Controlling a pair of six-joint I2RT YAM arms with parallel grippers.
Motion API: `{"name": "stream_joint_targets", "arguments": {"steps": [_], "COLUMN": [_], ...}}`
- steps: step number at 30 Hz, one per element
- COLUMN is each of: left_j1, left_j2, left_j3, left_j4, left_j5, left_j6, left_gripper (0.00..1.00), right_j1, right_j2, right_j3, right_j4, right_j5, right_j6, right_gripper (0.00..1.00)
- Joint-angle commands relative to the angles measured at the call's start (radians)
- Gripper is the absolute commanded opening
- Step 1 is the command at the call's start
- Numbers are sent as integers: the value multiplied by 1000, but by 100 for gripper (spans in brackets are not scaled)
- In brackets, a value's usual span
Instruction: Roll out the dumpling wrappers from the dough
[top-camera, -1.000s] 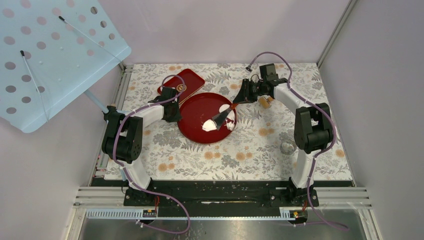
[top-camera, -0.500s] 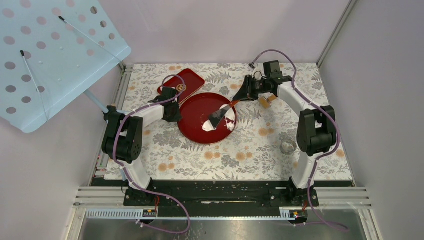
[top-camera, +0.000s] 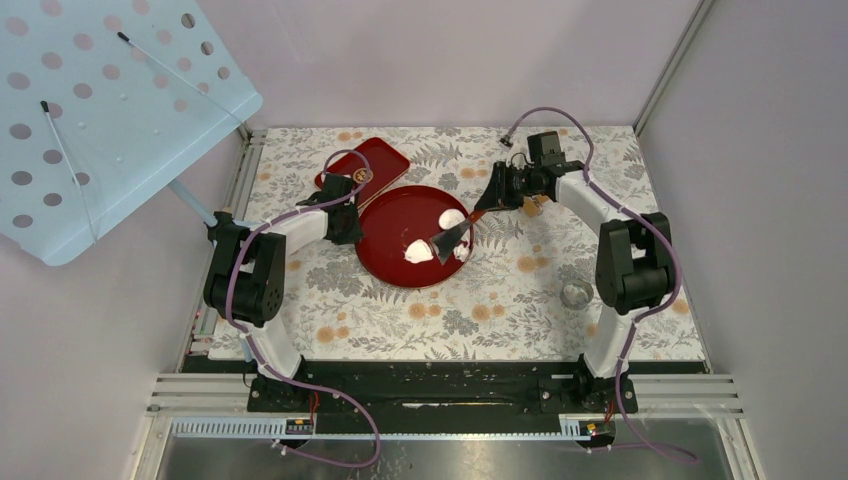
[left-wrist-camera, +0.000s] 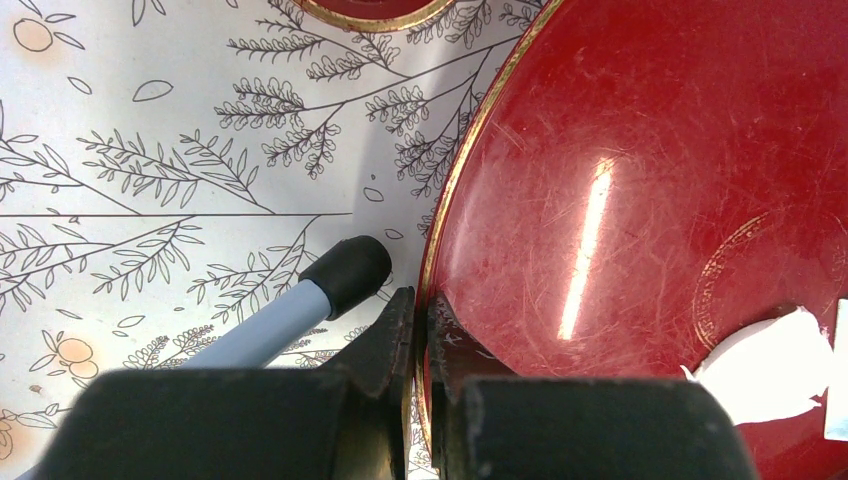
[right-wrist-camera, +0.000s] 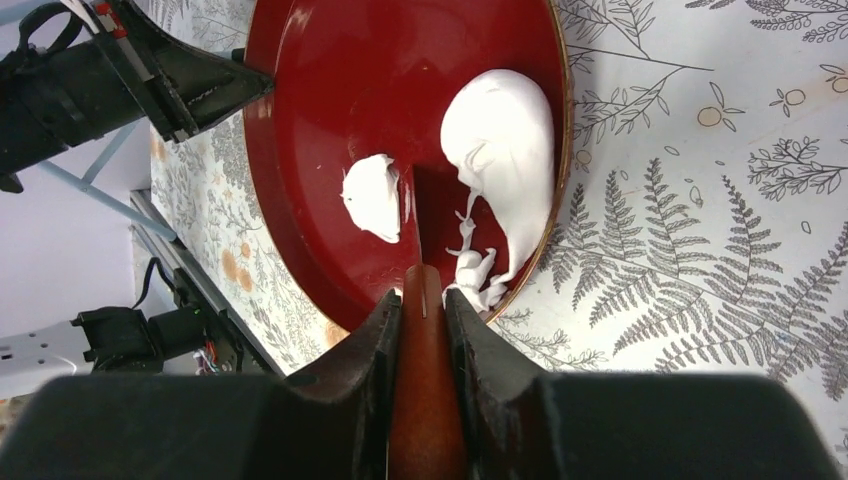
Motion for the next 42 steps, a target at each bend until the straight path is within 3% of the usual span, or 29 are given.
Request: {"name": "stream_joint_targets", "arguments": {"steps": [1, 17, 27, 35, 42], "left_j1": [-4, -4, -5, -5, -4], "left_j2": [-3, -2, -3, -3, -3], "left_j3": [5, 4, 5, 5, 5], "left_j4": [17, 17, 17, 17, 17], "left_j5": [-34, -35, -36, -36, -35], "left_j6": [13, 12, 12, 12, 12], "left_gripper": [0, 0, 0, 0, 0], "right_j1": [-6, -4, -4, -6, -7], "right_j2": [47, 144, 206, 220, 245], "right_j3": [-21, -32, -9, 15, -9], "right_j4": [44, 70, 68, 56, 192], "right_j5": [5, -71, -225, -221, -290], "right_j6": [-27, 47, 54, 40, 185], "right_gripper": [0, 0, 0, 0, 0]}}
